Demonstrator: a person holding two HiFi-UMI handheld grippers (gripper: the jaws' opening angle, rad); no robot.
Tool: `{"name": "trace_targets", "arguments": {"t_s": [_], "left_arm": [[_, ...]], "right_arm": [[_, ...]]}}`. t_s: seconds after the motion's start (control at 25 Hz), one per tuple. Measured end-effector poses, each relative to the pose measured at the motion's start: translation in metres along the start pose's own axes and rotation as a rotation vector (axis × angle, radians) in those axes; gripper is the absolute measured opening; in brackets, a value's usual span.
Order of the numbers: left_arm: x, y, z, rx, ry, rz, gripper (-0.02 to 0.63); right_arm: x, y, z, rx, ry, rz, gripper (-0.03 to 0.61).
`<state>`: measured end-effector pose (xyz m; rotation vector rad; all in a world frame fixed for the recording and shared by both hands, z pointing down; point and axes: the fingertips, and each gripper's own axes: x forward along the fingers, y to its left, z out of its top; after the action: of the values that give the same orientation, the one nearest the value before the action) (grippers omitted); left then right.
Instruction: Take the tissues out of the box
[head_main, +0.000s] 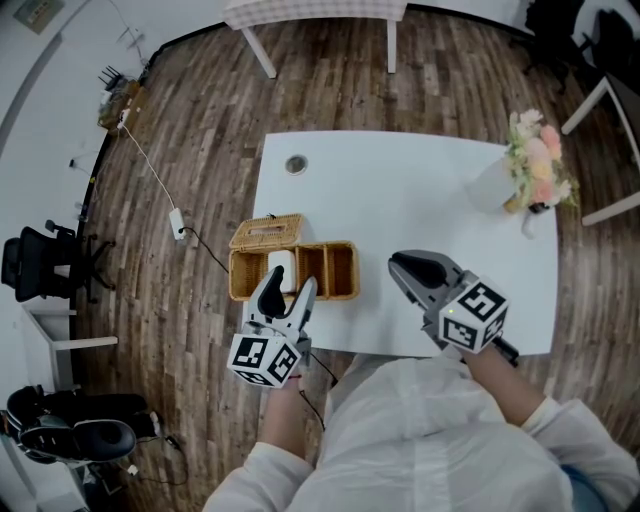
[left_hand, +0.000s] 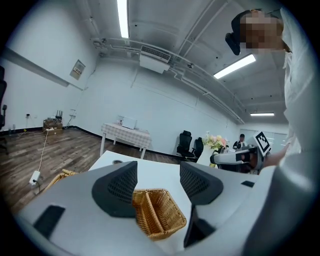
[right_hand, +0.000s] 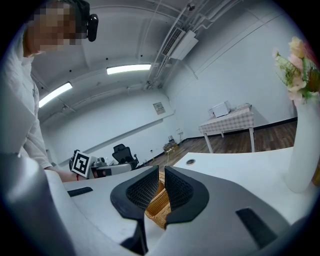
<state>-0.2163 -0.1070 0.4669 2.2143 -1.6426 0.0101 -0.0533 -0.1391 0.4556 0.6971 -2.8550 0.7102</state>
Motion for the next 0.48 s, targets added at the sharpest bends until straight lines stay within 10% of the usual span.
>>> {"name": "trace_targets", "arguments": {"t_s": [0.48], "left_arm": [[-0.002, 0.027, -0.011, 0.017, 0.046, 0.067, 0.259]], "right_arm": [[0.004, 0.0, -0.002, -0.003, 0.012, 0.002, 0.038]]}}
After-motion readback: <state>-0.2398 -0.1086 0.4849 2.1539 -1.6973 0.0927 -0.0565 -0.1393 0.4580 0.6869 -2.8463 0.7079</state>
